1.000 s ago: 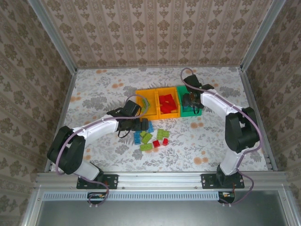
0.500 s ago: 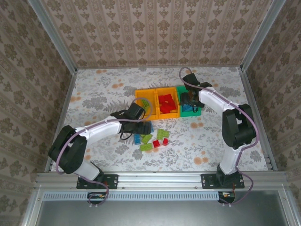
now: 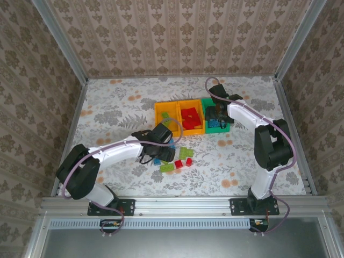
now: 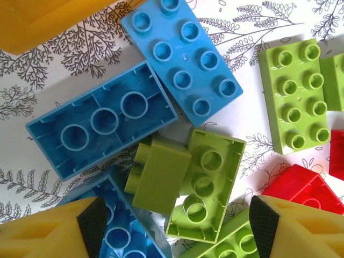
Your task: Sort the legos into containers by color
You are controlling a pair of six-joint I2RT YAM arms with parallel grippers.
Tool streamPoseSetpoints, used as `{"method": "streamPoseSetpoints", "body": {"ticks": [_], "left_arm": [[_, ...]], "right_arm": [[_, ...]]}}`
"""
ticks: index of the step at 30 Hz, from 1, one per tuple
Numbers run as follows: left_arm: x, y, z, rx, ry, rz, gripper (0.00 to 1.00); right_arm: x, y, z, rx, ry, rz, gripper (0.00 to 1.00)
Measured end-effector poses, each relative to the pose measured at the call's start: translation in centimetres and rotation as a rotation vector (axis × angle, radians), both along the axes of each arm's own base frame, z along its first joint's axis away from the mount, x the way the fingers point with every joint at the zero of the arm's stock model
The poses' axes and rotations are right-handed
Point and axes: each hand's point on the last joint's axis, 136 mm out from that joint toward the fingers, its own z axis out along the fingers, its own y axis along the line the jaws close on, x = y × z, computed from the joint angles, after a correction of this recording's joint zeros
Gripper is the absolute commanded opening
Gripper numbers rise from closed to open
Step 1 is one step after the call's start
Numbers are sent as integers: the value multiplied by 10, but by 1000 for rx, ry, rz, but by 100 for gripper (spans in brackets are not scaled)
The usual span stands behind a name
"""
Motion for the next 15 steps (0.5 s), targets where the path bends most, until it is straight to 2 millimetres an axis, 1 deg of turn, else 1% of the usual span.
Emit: {"method": "streamPoseSetpoints", "body": {"ticks": [8, 15], "left_arm": [[3, -3, 2, 5, -11, -20, 70], [7, -10, 1, 13, -16, -44, 66]], "right_arm": [[-2, 1, 0, 13, -2, -11, 86], [-2, 1, 0, 17, -6, -10, 86]]}}
